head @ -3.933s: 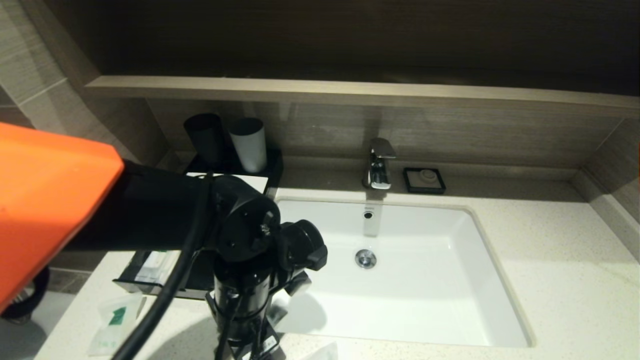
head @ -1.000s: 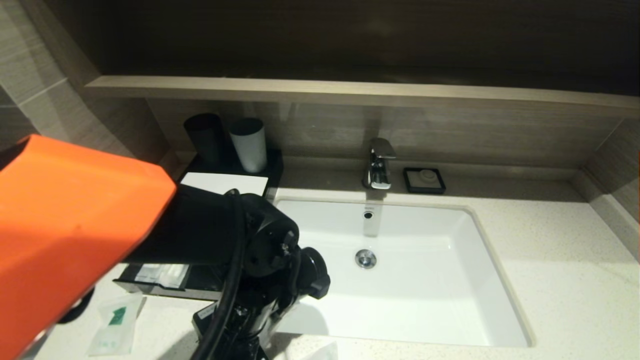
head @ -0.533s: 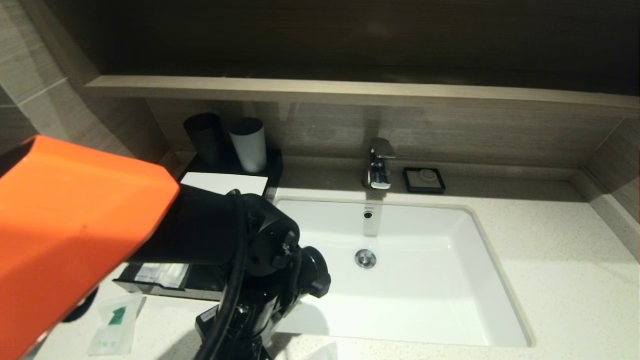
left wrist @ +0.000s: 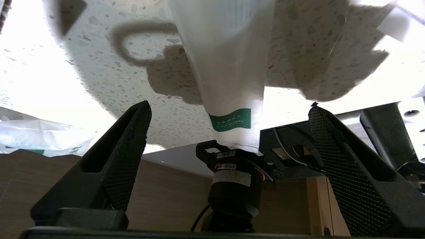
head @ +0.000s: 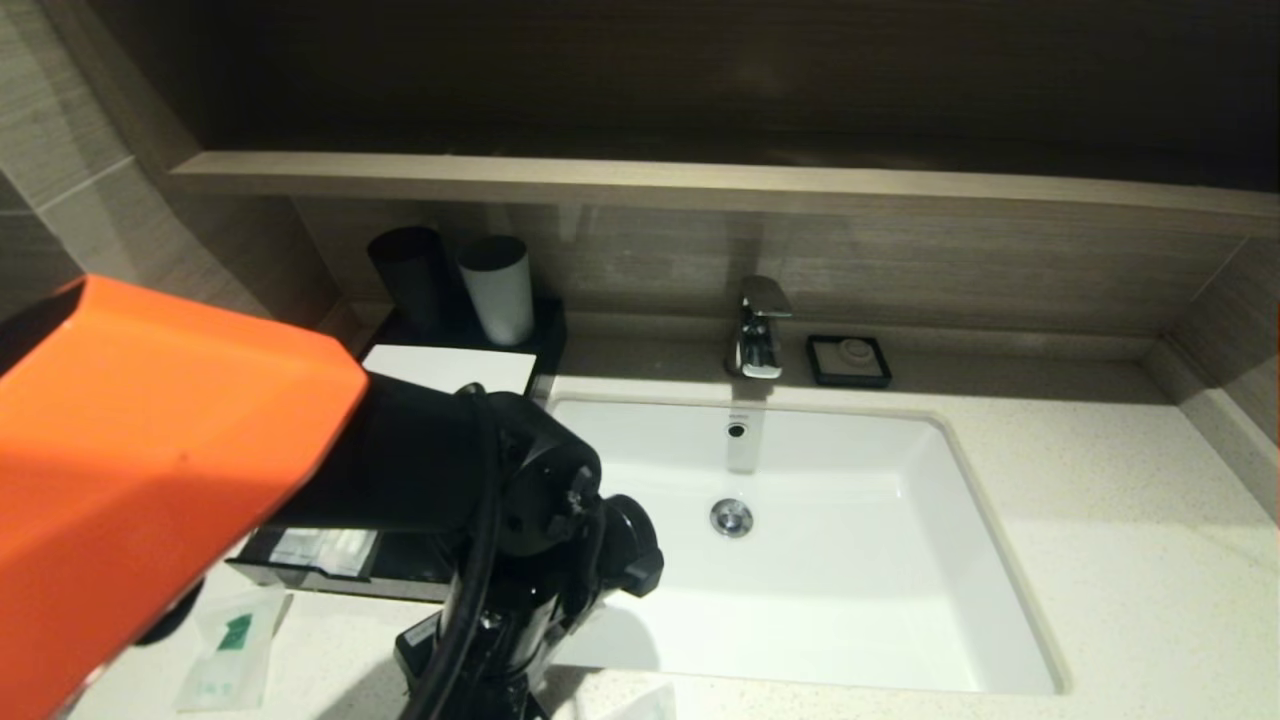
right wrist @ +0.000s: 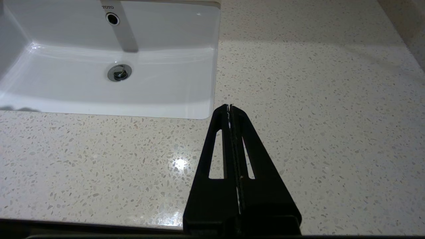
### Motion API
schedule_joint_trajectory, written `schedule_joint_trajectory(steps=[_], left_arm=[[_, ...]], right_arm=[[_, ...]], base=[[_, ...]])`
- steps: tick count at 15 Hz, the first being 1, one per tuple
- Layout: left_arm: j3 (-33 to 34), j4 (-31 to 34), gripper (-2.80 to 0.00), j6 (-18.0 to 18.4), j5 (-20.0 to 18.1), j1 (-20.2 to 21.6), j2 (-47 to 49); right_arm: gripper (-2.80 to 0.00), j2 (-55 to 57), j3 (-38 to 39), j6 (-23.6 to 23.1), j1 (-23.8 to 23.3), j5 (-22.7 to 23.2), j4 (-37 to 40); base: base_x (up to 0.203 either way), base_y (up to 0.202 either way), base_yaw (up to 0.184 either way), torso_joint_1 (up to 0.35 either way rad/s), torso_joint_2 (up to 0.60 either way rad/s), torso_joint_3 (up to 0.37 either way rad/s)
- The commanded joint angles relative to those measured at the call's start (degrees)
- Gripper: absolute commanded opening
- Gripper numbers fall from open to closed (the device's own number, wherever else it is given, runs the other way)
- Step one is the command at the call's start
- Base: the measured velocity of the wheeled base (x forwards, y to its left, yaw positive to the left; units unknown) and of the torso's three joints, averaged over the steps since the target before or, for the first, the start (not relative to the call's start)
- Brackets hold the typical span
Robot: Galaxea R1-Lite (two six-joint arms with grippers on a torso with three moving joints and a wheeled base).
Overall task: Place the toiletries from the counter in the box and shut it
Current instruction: Pick up the bathroom toiletry
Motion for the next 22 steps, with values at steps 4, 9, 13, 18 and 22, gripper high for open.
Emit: schedule_joint_trajectory(steps=[4,9,13,18,22], left_arm=[[0.03,0.1,0.0,-0.06,-0.18,-0.01,0.92],[0.03,0.01,0.0,-0.06,-0.19,-0.01,0.99],[0.03,0.01,0.0,-0.79,-0.12,-0.01,1.18],[-0.06,0.01,0.0,-1.29,-0.1,-0.01,1.71],[-0.23,0.01,0.0,-1.29,-0.19,-0.01,1.89]], right_arm=[[-2.8,0.02,0.01,0.0,0.01,-0.02,0.0],[-2.8,0.02,0.01,0.0,0.01,-0.02,0.0],[-2.8,0.02,0.01,0.0,0.01,-0.02,0.0],[-2.8,0.02,0.01,0.0,0.01,-0.02,0.0],[-2.8,0.02,0.01,0.0,0.01,-0.02,0.0]], base=[[0.0,0.0,0.0,0.0,0.0,0.0],[0.0,0.0,0.0,0.0,0.0,0.0],[0.0,0.0,0.0,0.0,0.0,0.0],[0.0,0.0,0.0,0.0,0.0,0.0],[0.0,0.0,0.0,0.0,0.0,0.0]])
